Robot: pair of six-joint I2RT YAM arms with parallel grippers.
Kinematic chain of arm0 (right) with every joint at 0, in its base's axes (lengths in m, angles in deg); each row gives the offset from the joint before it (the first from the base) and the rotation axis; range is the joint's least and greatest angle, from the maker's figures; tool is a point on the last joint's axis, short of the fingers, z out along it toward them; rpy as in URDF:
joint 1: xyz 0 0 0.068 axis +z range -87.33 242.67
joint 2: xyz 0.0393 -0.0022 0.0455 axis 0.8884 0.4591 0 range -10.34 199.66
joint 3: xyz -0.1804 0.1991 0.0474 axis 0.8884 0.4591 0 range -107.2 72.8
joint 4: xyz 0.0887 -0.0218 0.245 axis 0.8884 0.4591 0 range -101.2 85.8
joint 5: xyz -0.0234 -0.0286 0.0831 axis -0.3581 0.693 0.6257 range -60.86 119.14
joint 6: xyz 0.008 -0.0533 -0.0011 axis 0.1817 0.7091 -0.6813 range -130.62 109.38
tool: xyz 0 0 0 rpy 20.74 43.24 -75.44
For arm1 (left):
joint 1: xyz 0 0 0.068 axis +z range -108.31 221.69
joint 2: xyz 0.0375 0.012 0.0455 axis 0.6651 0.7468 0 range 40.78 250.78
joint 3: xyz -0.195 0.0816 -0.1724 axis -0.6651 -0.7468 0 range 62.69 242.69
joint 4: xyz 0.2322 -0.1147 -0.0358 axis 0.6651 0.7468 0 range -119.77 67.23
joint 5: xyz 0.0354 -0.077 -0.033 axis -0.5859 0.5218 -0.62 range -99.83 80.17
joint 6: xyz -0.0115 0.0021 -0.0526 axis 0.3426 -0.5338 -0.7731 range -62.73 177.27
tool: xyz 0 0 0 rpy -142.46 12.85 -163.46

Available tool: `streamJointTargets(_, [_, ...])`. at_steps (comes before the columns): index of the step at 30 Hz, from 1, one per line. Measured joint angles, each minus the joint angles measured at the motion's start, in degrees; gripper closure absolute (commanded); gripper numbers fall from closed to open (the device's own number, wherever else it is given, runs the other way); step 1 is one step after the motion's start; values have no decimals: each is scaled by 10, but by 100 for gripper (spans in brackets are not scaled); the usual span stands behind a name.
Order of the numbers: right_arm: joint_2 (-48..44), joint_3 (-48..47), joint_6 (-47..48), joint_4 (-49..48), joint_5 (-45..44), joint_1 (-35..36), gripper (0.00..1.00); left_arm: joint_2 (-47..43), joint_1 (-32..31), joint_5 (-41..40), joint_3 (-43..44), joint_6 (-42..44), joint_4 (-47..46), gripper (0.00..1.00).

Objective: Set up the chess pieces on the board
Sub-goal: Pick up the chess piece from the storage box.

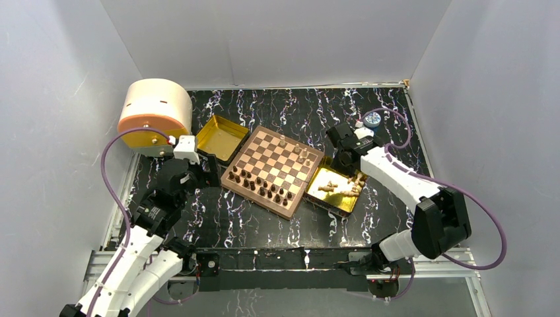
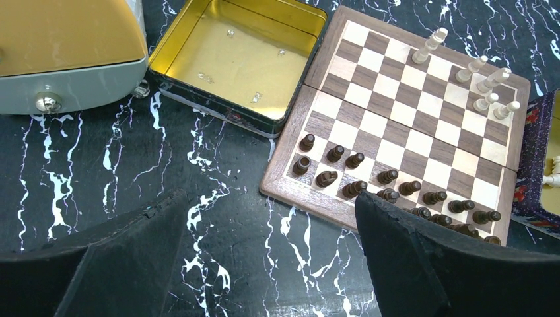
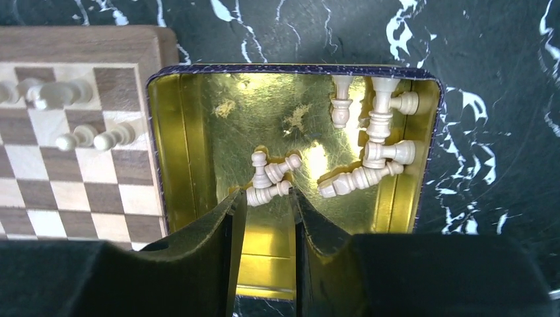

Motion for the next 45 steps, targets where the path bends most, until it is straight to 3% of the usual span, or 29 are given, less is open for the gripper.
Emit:
streamJointTargets(18, [82,47,-270,-9,10,-18,61,-11,0,-6,0,0,0,7])
streamJointTargets(31, [113,49,-343,1,11,-22,63,-12,0,-8,0,0,0,7])
streamJointTargets(45, [118,58,-362,-5,19,-28,79,-12,0,-12,0,0,0,10])
